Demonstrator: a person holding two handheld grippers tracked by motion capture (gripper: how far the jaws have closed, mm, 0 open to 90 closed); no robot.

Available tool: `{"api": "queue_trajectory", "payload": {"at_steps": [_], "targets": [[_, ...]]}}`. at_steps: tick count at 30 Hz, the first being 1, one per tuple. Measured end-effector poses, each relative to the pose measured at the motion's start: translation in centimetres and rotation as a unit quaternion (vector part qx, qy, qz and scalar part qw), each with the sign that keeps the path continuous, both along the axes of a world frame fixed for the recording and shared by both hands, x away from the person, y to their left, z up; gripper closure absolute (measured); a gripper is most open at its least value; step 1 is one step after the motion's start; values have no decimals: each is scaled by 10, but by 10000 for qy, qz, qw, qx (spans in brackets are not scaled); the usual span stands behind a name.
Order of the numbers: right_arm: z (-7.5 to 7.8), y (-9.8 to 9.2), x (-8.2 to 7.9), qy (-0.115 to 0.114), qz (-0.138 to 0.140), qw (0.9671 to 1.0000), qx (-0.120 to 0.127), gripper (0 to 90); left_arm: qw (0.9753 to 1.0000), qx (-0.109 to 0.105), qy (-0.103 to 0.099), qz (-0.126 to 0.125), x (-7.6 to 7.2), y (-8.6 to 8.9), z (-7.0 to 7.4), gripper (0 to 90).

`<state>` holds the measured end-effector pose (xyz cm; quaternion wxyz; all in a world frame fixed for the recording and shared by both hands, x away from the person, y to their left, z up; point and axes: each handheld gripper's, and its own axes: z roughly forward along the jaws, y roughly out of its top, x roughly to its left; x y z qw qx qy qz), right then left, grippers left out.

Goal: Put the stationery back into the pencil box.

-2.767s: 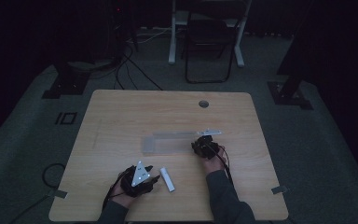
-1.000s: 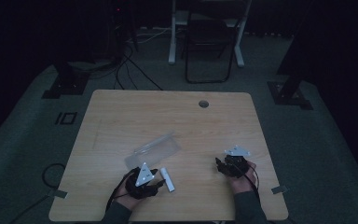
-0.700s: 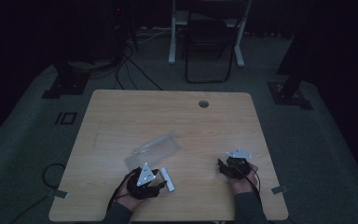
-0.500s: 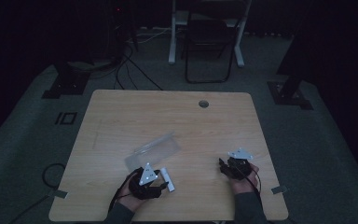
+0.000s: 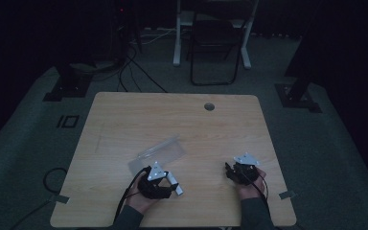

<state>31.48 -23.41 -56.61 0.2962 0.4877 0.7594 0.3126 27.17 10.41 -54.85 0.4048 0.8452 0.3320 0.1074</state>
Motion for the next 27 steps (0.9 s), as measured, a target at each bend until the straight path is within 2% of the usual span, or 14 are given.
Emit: {"api": "queue_trajectory", "payload": {"at_steps": [3, 6, 13, 18, 24, 27], "targets": [[0, 0, 0, -1, -1, 10000, 11, 385, 10000, -12, 57, -54, 3, -6, -1, 362], [0, -1, -1, -4, -3, 10000, 17, 385, 9999, 49, -7, -142, 6, -15, 2, 353], [-1, -2, -1, -11, 10, 10000, 16, 379, 9996, 200, 33, -220, 12, -33, -1, 349], [-1, -2, -1, -12, 17, 10000, 24, 378, 9986, 433, -65, -305, 8, -38, -2, 434], [-1, -4, -1, -13, 31, 10000, 43, 378, 9973, 678, -185, -220, 6, -35, -1, 569], [-1, -4, -1, -14, 46, 10000, 69, 378, 9966, 781, -193, -153, 6, -32, -2, 595]]}}
